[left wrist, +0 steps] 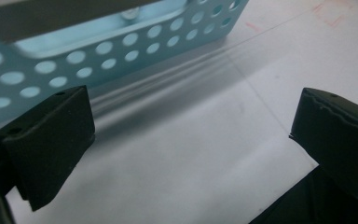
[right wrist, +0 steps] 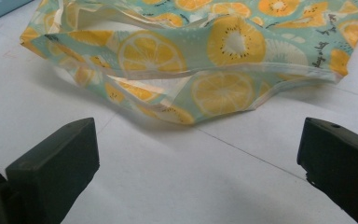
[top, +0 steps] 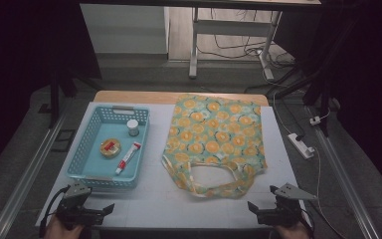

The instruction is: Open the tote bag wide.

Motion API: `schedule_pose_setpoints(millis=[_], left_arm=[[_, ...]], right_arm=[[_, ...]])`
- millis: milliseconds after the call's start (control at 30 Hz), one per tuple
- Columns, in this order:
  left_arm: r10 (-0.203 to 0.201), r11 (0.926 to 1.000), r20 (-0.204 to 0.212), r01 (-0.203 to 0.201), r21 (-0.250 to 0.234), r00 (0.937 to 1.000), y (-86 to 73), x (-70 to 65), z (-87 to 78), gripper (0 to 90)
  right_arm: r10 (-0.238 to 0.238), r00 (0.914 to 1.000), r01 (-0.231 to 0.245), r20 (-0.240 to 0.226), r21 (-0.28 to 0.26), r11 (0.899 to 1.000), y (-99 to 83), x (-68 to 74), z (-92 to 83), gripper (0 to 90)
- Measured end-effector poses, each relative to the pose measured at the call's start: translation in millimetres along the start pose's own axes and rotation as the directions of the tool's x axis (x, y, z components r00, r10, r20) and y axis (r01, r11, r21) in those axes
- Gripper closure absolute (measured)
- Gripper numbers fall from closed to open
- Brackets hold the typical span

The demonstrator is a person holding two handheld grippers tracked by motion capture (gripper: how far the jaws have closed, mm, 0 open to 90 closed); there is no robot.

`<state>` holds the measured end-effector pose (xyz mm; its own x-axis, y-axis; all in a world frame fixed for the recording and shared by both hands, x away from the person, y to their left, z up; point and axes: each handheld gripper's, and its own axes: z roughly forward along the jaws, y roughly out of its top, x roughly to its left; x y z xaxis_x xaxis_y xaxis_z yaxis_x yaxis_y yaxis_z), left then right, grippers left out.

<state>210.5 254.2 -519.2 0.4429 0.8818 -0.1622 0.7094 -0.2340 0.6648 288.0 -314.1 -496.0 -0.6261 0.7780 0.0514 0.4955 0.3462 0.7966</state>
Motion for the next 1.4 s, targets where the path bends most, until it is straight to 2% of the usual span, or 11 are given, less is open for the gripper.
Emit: schedule_pose_setpoints(millis=[500,633,867,967,1100,1400], left_arm=[[0.022,0.9996,0.018,-0.022,0.017,0.9996,0.7,-1.3,2.1,0.0],[0.019,0.9997,0.023,-0.019,0.016,0.9996,0.7,-0.8,2.1,0.0],[0.005,1.0,0.035,-0.005,0.008,0.9994,0.2,1.0,1.3,0.0],[-0.002,1.0,0.036,0.001,0.004,0.9994,-0.1,1.6,0.8,0.0],[-0.007,1.0,0.038,0.007,-0.005,0.9993,-0.5,2.5,0.0,0.0],[-0.02,0.9996,0.035,0.021,-0.018,0.9992,-1.4,3.4,-1.4,0.0]], right_arm=[[-0.017,0.9998,0.017,-0.007,0.037,0.999,1.1,1.5,3.8,0.0],[-0.036,0.9993,0.036,-0.004,0.044,0.998,1.4,2.9,3.7,0.0],[-0.034,0.9994,0.034,-0.009,0.041,0.999,1.5,3.1,3.9,0.0],[-0.053,0.9985,0.054,-0.01,0.046,0.997,1.9,4.9,4.6,0.0],[-0.046,0.9986,0.048,-0.027,0.052,0.998,2.7,5.8,3.8,0.0],[-0.087,0.9956,0.088,-0.037,0.034,0.996,8.2,11.1,3.1,0.0]])
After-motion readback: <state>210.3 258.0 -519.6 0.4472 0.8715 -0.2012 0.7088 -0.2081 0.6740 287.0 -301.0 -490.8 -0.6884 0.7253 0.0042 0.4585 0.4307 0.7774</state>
